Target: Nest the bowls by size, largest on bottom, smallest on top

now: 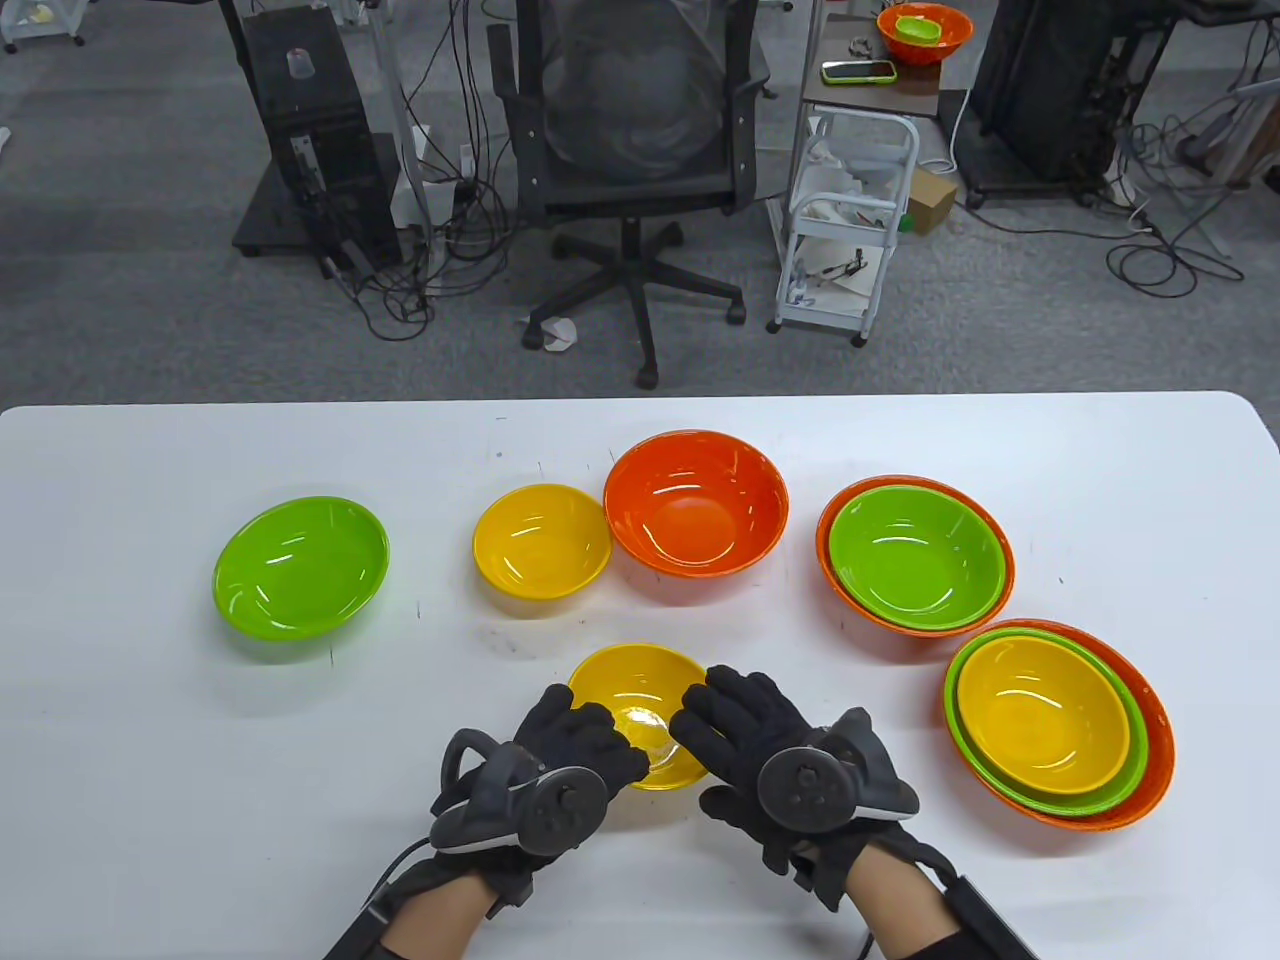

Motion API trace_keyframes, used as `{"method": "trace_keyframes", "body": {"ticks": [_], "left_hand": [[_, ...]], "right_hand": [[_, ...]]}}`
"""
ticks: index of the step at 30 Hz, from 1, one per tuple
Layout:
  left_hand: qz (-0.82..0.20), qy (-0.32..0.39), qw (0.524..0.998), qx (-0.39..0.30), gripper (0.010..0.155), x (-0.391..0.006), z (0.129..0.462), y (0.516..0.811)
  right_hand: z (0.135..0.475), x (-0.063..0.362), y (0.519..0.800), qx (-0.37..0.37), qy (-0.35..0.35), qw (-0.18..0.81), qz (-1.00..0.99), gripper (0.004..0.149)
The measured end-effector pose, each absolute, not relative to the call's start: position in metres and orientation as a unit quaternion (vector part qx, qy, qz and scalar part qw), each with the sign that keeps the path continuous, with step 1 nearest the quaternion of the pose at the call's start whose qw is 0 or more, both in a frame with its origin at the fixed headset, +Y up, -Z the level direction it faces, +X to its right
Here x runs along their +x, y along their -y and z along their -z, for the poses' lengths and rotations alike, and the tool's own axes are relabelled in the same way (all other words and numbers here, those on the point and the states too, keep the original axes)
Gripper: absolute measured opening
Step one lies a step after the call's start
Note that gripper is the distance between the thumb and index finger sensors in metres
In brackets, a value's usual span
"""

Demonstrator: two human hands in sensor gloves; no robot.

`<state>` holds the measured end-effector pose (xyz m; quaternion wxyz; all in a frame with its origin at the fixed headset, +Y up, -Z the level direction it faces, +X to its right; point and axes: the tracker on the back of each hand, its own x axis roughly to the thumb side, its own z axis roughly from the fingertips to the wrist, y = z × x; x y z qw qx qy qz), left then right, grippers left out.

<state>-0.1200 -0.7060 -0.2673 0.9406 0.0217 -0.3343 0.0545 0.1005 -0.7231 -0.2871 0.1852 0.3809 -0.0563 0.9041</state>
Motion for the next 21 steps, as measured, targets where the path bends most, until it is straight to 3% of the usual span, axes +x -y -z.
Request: {"method": "trace_keyframes", "body": {"ticks": [6,9,21], "left_hand": [[-0.061,0.344,0.937,0.031,0.043,-0.118,0.266,0.706],[-0.064,0.345,0.936,0.04,0.043,-0.118,0.266,0.705],[-0.076,0.334,0.938,0.052,0.043,-0.125,0.268,0.703]], "right_hand": [[0.287,0.1,0.722,0.384,0.055,0.185,-0.903,0.056],[0.286,0.099,0.722,0.395,0.067,0.187,-0.897,0.042],[0.28,0.093,0.713,0.417,0.124,0.165,-0.885,0.039]]}}
